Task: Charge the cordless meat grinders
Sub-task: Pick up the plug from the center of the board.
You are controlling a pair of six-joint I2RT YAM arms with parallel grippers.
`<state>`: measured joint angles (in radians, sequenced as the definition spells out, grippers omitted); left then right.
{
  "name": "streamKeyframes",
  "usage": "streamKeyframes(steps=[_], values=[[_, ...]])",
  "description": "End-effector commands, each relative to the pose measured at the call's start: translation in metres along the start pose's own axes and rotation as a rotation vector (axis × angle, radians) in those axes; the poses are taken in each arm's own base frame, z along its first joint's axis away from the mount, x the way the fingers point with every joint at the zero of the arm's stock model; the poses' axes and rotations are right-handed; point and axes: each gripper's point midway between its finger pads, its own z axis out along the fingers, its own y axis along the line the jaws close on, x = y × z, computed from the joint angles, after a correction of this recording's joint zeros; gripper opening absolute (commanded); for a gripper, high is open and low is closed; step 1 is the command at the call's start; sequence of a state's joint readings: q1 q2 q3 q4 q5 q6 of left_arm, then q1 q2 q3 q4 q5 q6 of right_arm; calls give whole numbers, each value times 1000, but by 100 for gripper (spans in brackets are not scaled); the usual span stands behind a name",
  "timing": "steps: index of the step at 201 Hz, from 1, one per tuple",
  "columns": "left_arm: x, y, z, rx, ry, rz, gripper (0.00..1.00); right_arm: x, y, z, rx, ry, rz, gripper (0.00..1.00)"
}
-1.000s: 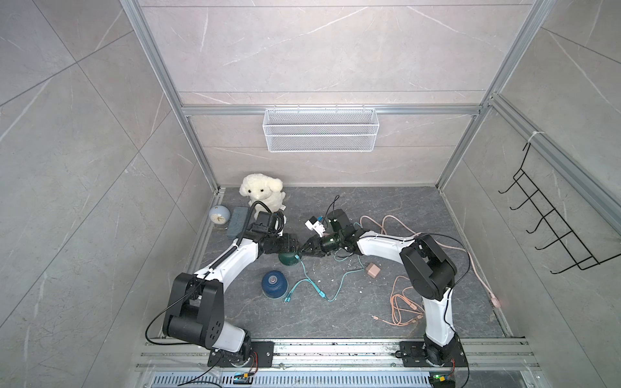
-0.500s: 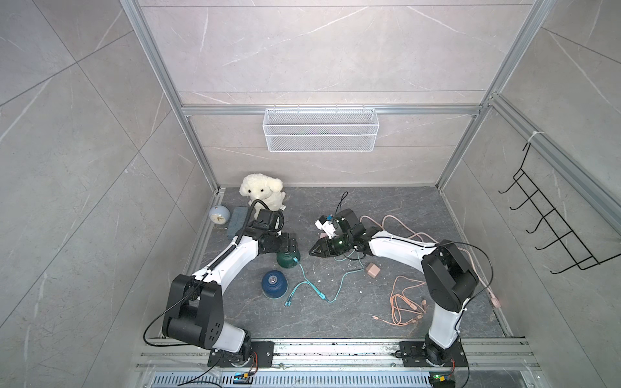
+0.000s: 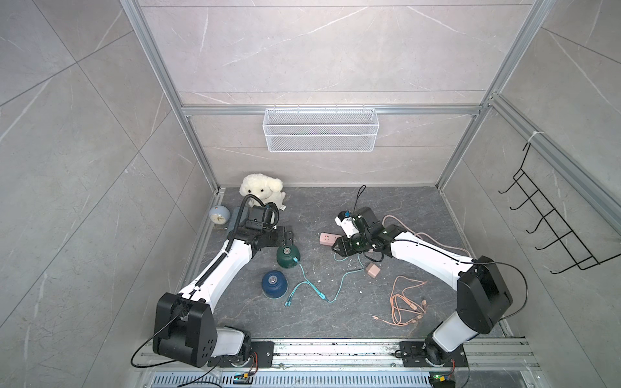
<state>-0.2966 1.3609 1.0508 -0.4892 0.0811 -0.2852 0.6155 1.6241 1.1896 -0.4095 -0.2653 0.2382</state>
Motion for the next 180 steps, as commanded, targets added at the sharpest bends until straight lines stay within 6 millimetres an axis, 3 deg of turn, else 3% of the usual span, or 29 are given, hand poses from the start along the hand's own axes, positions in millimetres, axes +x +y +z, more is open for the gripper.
streamKeyframes(steps=[1,46,98,180], values=[[-25,-10,-13,36,-73,-14,98,14,-25,-18,120,24,-20,45],[-36,-31,-3,77,-64,37,96,43,-64,-37,218,69,58,45],[-40,-68,17,153,-22,106,95,87,-96,-39,322,216,-13,47],[-45,-80,33,178,9,145,95,102,-116,-23,340,350,-238,55]])
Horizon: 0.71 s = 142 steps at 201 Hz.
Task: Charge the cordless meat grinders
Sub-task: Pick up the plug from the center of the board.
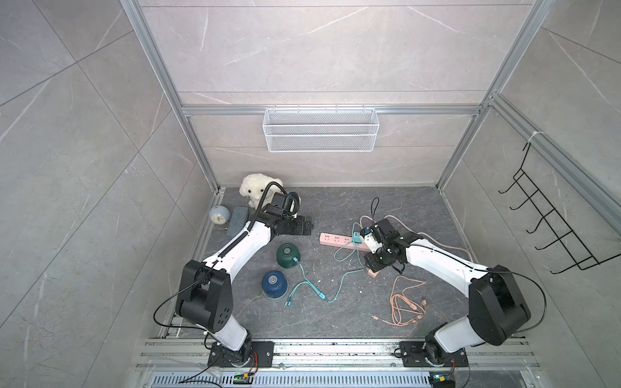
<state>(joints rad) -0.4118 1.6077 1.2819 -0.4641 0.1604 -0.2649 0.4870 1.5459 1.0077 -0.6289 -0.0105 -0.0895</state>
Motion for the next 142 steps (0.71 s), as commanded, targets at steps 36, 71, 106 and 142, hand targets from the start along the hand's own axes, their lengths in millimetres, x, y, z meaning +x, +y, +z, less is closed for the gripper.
streamKeyframes(steps=[36,71,106,142], values=[[-14,-9,-1,38,-19,41,95,14,-2,19,-21,97,-88,60],[-13,-10,2,48,-10,40,95,17,-7,29,-4,110,-102,63],[-12,-11,3,55,-7,33,95,28,-5,42,-17,160,-108,63],[-12,-12,1,60,-7,30,95,24,-2,39,-32,138,-98,46]])
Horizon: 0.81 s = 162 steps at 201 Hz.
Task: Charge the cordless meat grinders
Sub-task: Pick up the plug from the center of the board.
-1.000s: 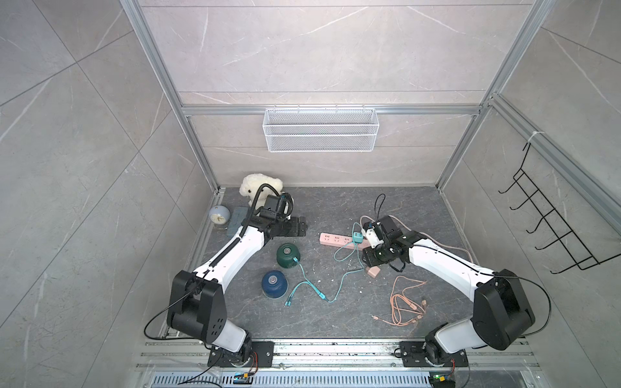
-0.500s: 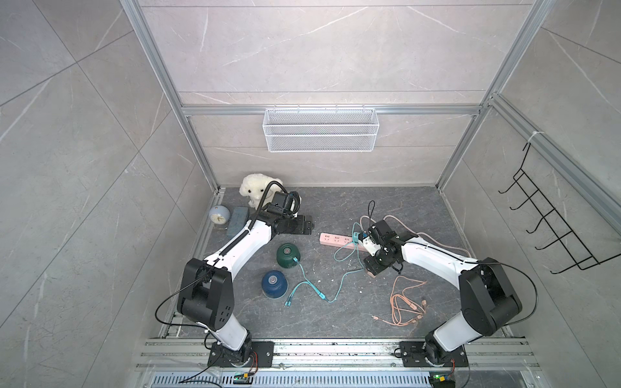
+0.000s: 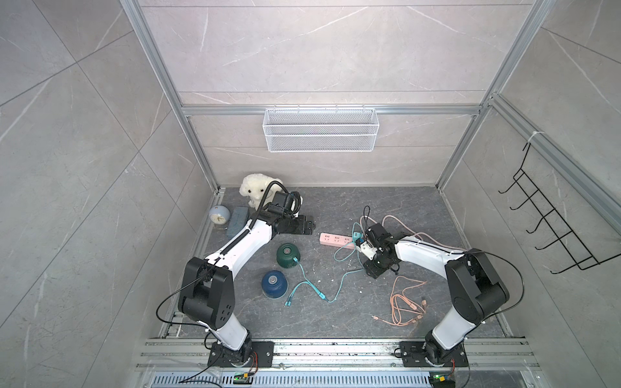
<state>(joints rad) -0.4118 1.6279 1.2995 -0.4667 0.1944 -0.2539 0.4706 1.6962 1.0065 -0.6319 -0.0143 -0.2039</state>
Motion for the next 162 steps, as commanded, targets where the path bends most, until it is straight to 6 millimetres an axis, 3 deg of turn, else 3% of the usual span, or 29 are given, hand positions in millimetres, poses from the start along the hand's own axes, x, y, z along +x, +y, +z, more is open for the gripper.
streamKeyframes(steps=[1,24,81,135,162], values=[[-11,-7,-3,29,-19,20,95,-2,0,-3,-9,-17,-3,45],[-10,-9,-5,41,-18,14,95,-9,2,-18,-14,-65,-1,33],[-1,-33,-14,148,21,6,93,-35,17,-78,-83,-272,-23,32],[20,-89,-21,331,81,32,89,-65,46,-137,-220,-538,-116,31],[23,-117,-27,430,81,33,87,-73,60,-151,-255,-599,-167,31]])
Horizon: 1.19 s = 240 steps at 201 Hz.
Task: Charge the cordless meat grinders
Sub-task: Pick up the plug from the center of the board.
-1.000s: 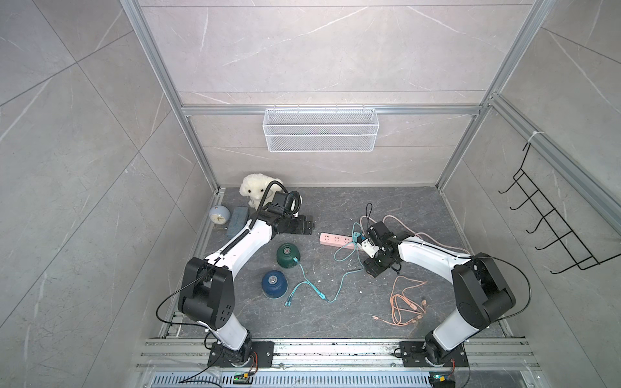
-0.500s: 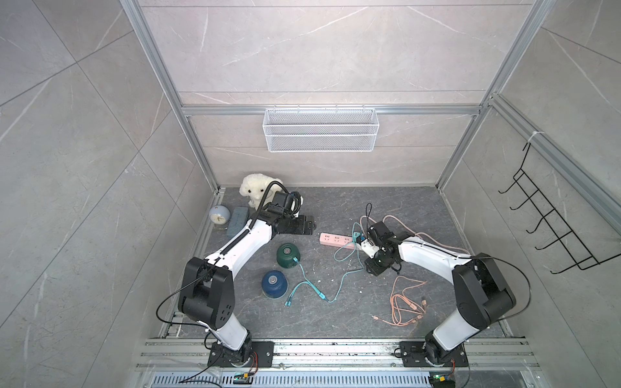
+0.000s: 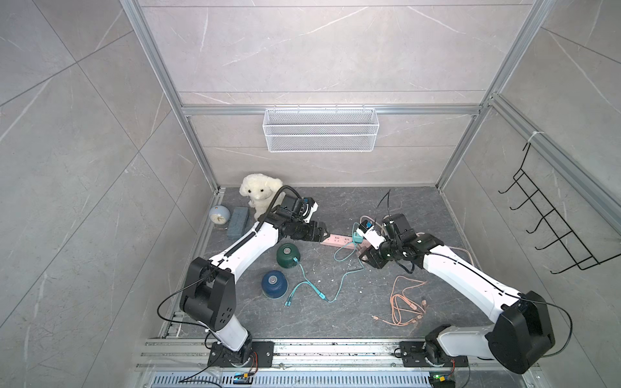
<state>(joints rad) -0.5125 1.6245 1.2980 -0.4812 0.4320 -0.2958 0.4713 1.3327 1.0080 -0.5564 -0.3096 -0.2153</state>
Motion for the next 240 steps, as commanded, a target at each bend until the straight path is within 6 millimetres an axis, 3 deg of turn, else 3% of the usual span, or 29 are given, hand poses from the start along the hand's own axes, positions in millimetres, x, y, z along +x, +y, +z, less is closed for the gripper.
streamKeyframes(steps=[1,44,81,134,158,213,240], values=[[-7,-45,-15,154,-39,19,87,-29,20,-11,-76,-108,-79,31],[-4,-81,-16,282,-33,28,86,-35,33,-9,-51,-97,-166,31],[11,-88,-7,317,12,10,83,-44,33,-14,-17,-129,-181,32],[14,-112,-3,440,26,3,83,-53,34,-13,10,-147,-214,33],[18,-111,0,451,35,-9,81,-57,34,-11,17,-155,-218,33],[29,-99,16,419,83,-40,61,-70,41,-13,11,-188,-241,33],[30,-99,17,429,89,-46,46,-75,44,-15,2,-206,-248,33]])
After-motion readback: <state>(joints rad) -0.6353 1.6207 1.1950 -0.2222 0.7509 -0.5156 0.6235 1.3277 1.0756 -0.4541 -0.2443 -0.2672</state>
